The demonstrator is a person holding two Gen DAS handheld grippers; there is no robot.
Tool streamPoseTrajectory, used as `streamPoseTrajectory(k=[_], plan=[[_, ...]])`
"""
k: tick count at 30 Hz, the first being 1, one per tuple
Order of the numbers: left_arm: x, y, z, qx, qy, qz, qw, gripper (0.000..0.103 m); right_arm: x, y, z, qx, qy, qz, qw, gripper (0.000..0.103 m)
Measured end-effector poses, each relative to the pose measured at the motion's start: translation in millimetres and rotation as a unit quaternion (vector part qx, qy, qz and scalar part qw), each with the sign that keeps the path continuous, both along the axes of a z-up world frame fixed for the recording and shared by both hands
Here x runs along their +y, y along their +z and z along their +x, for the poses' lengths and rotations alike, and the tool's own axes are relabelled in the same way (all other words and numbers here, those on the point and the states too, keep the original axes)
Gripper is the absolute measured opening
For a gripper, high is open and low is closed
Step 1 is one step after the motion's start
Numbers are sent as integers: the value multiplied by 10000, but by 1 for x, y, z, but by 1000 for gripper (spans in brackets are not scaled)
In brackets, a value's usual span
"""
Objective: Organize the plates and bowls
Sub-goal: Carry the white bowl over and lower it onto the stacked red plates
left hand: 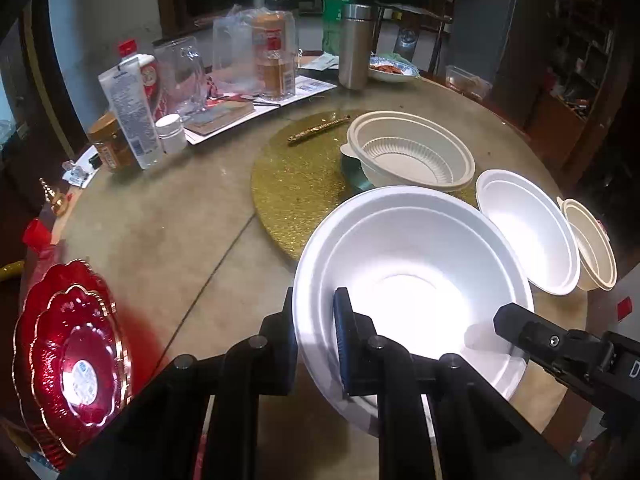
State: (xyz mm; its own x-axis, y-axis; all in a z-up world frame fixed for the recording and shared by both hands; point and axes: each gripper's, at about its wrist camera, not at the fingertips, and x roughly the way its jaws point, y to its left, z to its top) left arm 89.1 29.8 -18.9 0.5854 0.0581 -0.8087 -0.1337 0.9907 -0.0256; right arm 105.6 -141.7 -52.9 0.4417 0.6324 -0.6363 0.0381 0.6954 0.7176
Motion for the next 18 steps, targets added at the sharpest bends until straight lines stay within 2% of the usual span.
streamPoseTrajectory(k=[10,18], plan=[[14,16,-25,-253,207,52,9995,15,16,16,-15,-257,244,42,9994,10],[44,36,-55,-571,500,63,9971,15,44,37,-25,-555,612,109,9965,10]])
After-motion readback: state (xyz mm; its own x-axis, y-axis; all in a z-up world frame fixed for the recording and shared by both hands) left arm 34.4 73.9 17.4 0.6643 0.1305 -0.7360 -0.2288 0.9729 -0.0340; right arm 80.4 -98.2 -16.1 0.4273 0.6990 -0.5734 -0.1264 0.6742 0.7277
